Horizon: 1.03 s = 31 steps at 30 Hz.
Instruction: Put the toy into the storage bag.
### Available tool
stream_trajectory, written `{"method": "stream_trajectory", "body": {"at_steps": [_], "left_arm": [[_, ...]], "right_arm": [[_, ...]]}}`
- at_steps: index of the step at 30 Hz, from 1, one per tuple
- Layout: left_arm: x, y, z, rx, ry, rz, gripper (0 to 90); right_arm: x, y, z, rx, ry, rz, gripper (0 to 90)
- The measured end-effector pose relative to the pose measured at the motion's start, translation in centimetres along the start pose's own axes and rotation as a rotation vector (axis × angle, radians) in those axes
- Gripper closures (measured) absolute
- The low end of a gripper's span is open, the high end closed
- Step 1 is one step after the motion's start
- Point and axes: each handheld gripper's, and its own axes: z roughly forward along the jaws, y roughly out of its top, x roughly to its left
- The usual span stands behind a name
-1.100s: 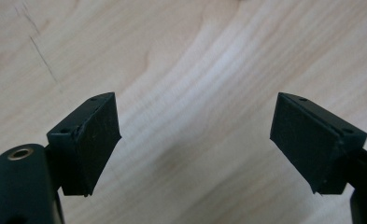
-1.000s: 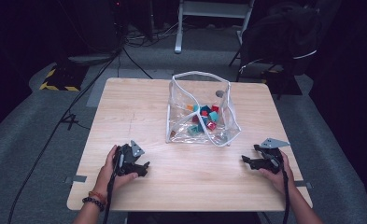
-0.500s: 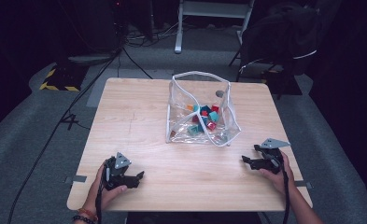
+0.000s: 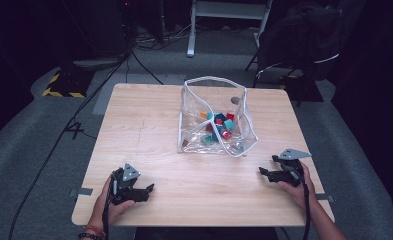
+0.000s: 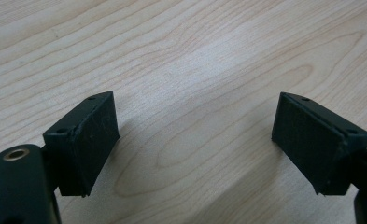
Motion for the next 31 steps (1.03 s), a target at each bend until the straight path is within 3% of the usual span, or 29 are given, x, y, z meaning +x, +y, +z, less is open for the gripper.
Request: {"method": "stream_trajectory", "body": {"at_steps": [15, 31], "left_arm": [[-0.04, 0.05, 0.06, 0.002, -0.005, -0.009, 14.2], [0.14, 0.05, 0.08, -0.002, 0.028, -0.047, 13.9]], "right_arm": [[-0.07, 0.03, 0.02, 0.004, 0.009, -0.001, 21.2], [-0.05, 0.04, 0.04, 0.003, 0.012, -0.002, 21.3]]}}
